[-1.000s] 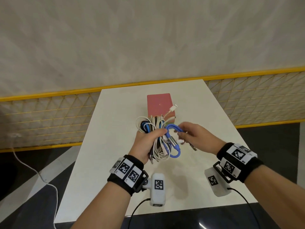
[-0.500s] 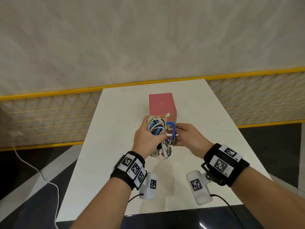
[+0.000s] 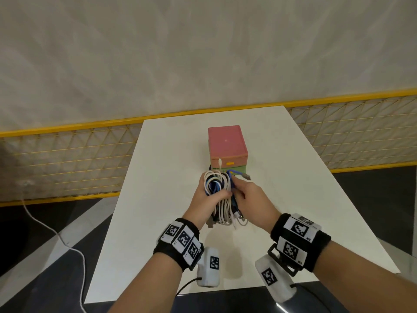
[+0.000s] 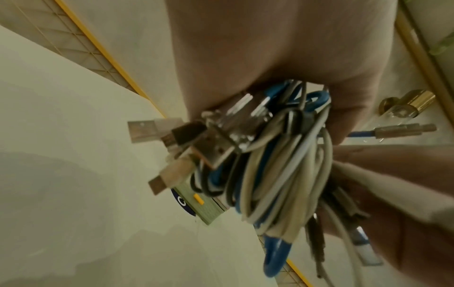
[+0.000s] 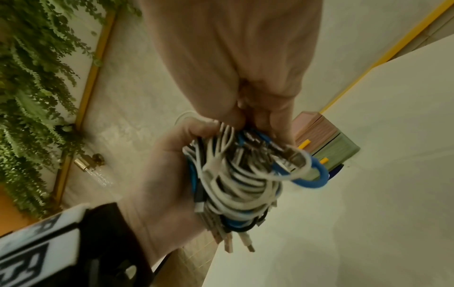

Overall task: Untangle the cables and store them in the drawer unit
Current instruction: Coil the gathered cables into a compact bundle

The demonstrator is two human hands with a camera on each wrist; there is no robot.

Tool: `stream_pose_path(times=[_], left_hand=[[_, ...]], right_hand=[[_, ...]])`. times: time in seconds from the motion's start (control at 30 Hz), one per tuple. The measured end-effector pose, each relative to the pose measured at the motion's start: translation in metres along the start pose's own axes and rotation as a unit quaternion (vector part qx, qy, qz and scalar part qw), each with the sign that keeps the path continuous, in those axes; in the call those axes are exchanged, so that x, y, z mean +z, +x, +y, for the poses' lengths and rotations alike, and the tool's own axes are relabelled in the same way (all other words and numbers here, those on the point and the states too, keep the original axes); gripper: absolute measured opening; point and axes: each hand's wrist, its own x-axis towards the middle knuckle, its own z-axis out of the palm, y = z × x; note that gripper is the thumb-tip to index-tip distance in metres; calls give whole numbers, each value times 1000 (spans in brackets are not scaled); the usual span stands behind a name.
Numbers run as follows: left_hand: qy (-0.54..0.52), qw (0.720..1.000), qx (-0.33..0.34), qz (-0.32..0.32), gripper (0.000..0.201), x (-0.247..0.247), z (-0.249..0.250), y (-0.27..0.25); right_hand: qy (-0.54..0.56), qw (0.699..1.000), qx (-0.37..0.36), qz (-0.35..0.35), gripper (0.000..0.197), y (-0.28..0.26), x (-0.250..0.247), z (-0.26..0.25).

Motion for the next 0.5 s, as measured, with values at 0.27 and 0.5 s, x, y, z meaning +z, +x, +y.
stream_pose_path(times=[0.27, 0.5], left_hand=[[-93, 995, -4, 47, 51, 6, -2, 5], [-30, 997, 48, 51, 48, -4, 0, 9]], right_hand=[[108, 994, 12, 30, 23, -3, 5, -2], [402, 896, 187, -29, 56, 5, -6, -16]])
